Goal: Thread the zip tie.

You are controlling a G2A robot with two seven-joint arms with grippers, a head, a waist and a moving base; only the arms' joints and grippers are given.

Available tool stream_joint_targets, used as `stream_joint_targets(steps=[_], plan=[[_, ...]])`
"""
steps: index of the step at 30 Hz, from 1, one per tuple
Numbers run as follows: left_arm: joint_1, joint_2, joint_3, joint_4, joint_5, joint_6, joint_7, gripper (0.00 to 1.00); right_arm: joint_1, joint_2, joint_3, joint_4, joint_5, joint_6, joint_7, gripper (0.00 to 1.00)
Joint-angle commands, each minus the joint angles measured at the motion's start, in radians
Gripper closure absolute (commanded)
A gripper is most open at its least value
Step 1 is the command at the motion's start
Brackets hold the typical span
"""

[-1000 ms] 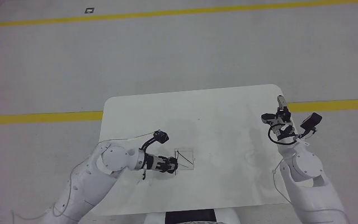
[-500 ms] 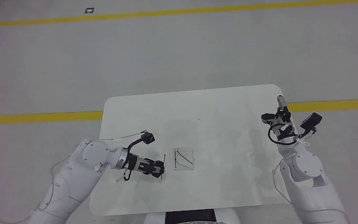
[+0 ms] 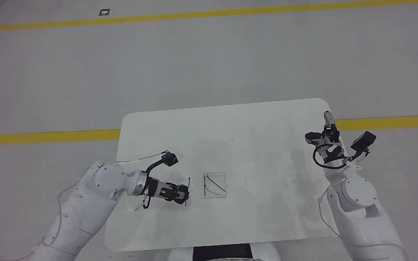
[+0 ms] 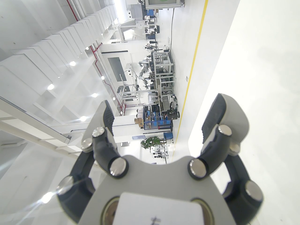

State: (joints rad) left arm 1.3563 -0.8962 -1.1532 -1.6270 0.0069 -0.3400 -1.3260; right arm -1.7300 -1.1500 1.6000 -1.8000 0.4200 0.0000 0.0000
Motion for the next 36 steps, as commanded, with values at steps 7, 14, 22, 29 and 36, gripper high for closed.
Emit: stream_joint_targets(steps=[7,14,22,29,36], plan=[[0.004,0.000,0.007,0.003,-0.010,0.000,0.018,1.00,0.000,0.000,0.000,0.000,0.000,0.000,0.000,0.00],[-0.004,0.013,-0.003,0.014,-0.124,0.000,-0.064,1.00,0.005,-0.001,-0.005,0.000,-0.009,0.001,0.018,0.00],[-0.034,0.051,0.077,0.022,-0.231,0.000,-0.064,1.00,0.023,0.007,-0.046,-0.048,-0.168,0.013,0.203,0.00],[-0.070,0.084,0.139,0.033,-0.318,0.000,-0.064,1.00,0.063,0.007,-0.135,-0.068,-0.309,0.038,0.289,0.00],[-0.080,0.091,0.139,0.026,-0.281,0.000,-0.064,1.00,0.066,0.008,-0.146,-0.070,-0.331,0.022,0.309,0.00]])
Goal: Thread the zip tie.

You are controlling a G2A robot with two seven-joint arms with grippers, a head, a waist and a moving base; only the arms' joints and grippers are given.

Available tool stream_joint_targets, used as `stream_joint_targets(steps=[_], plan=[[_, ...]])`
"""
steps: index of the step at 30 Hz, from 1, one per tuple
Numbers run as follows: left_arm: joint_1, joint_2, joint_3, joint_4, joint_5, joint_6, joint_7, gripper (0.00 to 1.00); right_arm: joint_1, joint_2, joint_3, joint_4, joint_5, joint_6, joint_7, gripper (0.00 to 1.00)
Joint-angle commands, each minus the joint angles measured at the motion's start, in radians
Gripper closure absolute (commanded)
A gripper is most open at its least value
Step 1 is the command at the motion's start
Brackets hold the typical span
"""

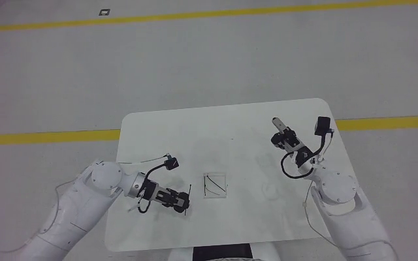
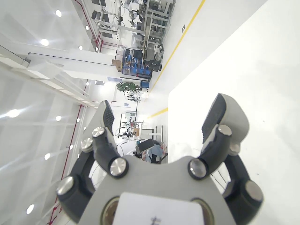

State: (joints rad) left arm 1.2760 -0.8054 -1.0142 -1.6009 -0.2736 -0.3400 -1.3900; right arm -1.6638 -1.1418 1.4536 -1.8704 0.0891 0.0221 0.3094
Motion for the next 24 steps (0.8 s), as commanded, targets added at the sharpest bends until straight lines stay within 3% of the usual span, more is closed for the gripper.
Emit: stream_joint_targets(steps=[1,6,13,16,24], plan=[[0.000,0.000,0.000,0.000,0.000,0.000,0.000,1.00,0.000,0.000,0.000,0.000,0.000,0.000,0.000,0.00],[0.000,0.000,0.000,0.000,0.000,0.000,0.000,1.00,0.001,-0.001,-0.011,0.003,-0.001,-0.004,0.012,0.00],[0.000,0.000,0.000,0.000,0.000,0.000,0.000,1.00,0.050,0.001,-0.095,0.031,-0.102,0.007,0.151,0.00],[0.000,0.000,0.000,0.000,0.000,0.000,0.000,1.00,0.068,0.000,-0.123,0.034,-0.115,-0.020,0.185,0.00],[0.000,0.000,0.000,0.000,0.000,0.000,0.000,1.00,0.069,0.000,-0.123,0.035,-0.115,-0.033,0.184,0.00]])
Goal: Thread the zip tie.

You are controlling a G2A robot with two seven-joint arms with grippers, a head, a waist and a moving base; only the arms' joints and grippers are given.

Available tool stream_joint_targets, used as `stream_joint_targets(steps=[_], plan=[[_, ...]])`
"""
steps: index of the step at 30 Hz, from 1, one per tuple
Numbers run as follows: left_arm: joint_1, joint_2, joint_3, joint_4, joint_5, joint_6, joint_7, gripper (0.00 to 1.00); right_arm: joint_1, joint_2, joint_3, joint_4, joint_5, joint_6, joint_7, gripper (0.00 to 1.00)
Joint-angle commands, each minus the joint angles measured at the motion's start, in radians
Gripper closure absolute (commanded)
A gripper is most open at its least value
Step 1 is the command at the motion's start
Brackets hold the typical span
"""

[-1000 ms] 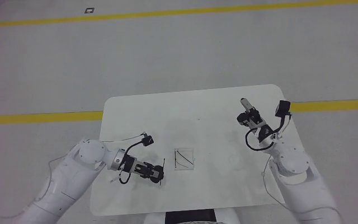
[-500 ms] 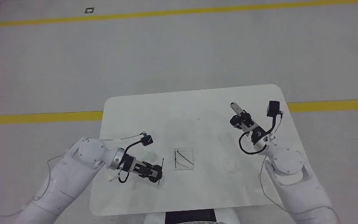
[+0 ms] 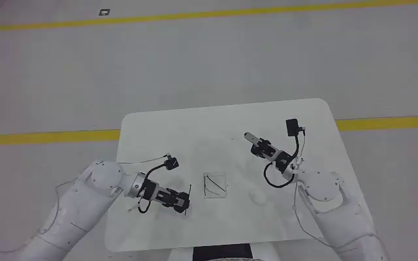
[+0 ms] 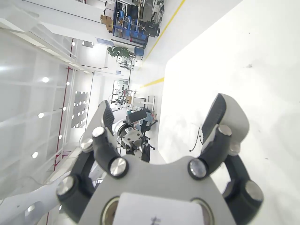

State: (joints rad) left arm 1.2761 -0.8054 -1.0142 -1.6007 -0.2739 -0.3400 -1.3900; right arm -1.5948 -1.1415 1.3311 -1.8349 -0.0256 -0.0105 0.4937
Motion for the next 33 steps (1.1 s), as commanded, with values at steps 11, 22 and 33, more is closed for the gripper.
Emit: stream_joint_targets(steps=[11,22,33], plan=[[-0.039,0.002,0.118,0.026,-0.108,0.000,0.000,1.00,0.022,0.001,-0.067,0.025,-0.024,0.021,0.124,0.00],[-0.093,0.015,0.188,0.028,-0.111,0.000,0.000,1.00,0.062,-0.002,-0.130,0.059,-0.043,0.046,0.195,0.00],[-0.084,0.010,0.201,0.026,-0.168,0.000,0.000,1.00,0.071,-0.001,-0.171,0.093,0.011,-0.016,0.314,0.00]])
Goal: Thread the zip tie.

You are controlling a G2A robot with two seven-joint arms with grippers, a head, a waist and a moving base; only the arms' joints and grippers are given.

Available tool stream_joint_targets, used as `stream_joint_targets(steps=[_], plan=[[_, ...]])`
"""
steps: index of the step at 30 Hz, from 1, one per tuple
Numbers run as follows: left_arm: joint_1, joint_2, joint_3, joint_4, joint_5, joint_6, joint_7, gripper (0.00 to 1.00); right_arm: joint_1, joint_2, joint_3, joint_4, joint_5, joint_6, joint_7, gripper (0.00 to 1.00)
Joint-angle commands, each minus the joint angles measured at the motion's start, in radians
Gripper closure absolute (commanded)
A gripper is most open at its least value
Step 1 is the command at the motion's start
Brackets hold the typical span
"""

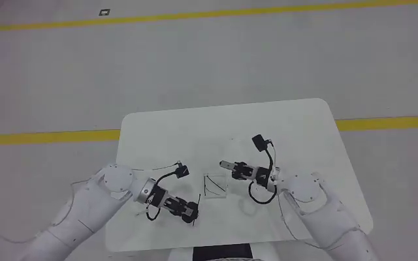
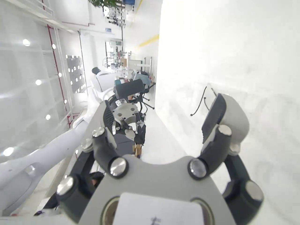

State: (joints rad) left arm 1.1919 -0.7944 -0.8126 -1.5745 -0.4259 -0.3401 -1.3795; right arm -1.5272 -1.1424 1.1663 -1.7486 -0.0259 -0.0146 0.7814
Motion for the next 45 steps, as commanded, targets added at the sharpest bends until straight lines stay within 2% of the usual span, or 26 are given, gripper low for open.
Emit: stream_joint_targets(steps=[1,6,14,16,18,22,30,35,39,41,42,45], plan=[[0.002,-0.001,0.000,-0.001,-0.025,0.000,-0.011,1.00,0.007,0.000,-0.012,0.013,0.019,-0.019,0.043,0.00],[0.009,0.001,-0.001,-0.010,-0.044,0.000,-0.011,1.00,0.041,0.000,-0.055,0.045,0.057,-0.055,0.152,0.00],[0.012,0.002,-0.012,-0.018,-0.032,0.000,-0.008,1.00,0.041,0.000,-0.055,0.045,0.057,-0.055,0.152,0.00],[0.012,0.002,-0.012,-0.018,-0.032,0.000,-0.008,1.00,0.040,-0.001,-0.068,0.041,0.059,-0.065,0.150,0.00],[0.018,0.000,-0.003,-0.030,-0.025,0.002,0.024,1.00,0.046,-0.003,-0.085,0.043,0.093,-0.080,0.168,0.00],[0.019,-0.002,0.004,-0.034,-0.045,0.000,0.026,1.00,0.069,-0.007,-0.114,0.053,0.130,-0.098,0.191,0.00],[0.015,-0.003,0.002,-0.039,-0.042,0.000,0.029,1.00,0.073,-0.007,-0.117,0.056,0.129,-0.101,0.195,0.00],[0.015,-0.003,0.002,-0.039,-0.042,0.000,0.029,1.00,0.070,-0.008,-0.138,0.051,0.150,-0.148,0.197,0.00],[0.015,-0.003,0.002,-0.039,-0.042,0.000,0.029,1.00,0.077,-0.006,-0.150,0.056,0.155,-0.163,0.211,0.00],[0.015,-0.003,0.002,-0.039,-0.042,0.000,0.029,1.00,0.078,-0.005,-0.152,0.055,0.155,-0.169,0.212,0.37],[0.015,-0.003,0.002,-0.039,-0.042,0.000,0.029,1.00,0.079,-0.004,-0.153,0.055,0.156,-0.171,0.211,0.50],[0.015,-0.003,0.002,-0.039,-0.042,0.000,0.029,1.00,0.080,-0.002,-0.156,0.055,0.154,-0.177,0.210,0.57]])
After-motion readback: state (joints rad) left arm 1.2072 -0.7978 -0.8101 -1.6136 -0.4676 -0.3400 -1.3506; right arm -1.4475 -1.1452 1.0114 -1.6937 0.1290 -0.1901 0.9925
